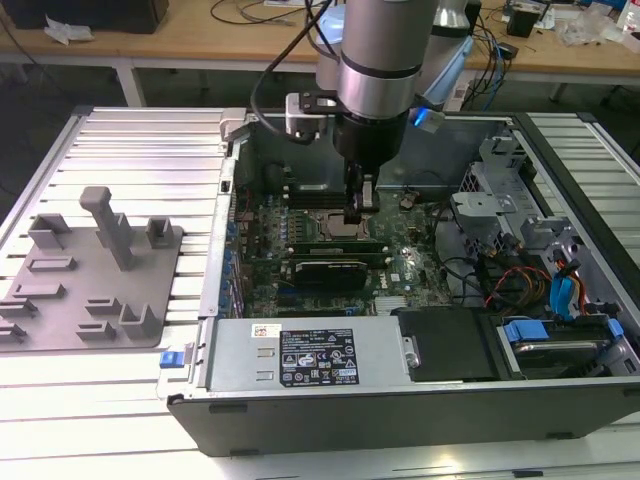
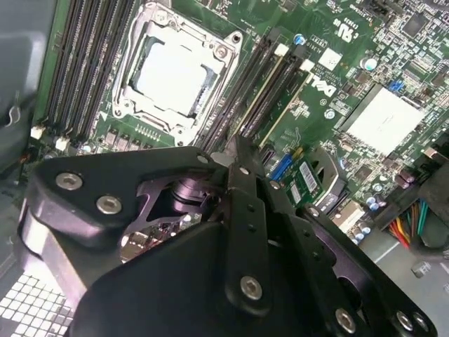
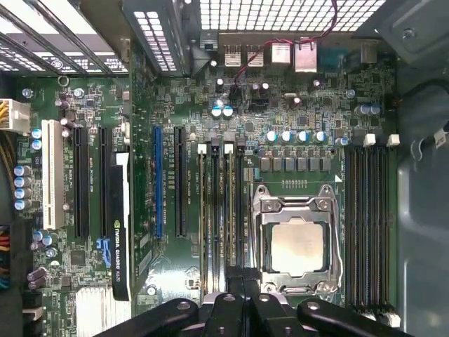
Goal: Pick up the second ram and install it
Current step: 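Press down the second ram until it locks into place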
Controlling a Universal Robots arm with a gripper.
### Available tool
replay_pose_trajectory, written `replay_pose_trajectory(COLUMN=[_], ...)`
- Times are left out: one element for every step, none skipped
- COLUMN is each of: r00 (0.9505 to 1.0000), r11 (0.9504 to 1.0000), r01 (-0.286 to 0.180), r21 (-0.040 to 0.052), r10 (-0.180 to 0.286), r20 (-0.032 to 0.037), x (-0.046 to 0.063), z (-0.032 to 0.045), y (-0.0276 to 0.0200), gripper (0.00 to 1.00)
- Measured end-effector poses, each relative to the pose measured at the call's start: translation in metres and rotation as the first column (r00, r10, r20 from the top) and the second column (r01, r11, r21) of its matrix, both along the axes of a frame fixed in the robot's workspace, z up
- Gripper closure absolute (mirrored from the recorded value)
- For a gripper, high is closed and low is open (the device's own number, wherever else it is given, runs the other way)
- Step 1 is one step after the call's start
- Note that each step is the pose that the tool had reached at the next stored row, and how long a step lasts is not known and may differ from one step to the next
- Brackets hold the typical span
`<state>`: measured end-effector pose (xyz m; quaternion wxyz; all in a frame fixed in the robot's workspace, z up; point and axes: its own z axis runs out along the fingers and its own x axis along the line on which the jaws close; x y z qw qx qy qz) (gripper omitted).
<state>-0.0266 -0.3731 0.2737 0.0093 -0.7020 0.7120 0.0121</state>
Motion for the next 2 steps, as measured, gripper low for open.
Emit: replay_pose_trajectory(r00=[1.0000,1.0000], r11=[1.0000,1.0000], r01=[0.000,0.000], r21=[0.0000,0.0000], r10=[0.000,0.000], r20=[-0.0001,0.0000], x=[0.0002,0.0003], z=[0.0000,0.0000], y=[0.0000,0.0000], gripper=[0.92,0.92])
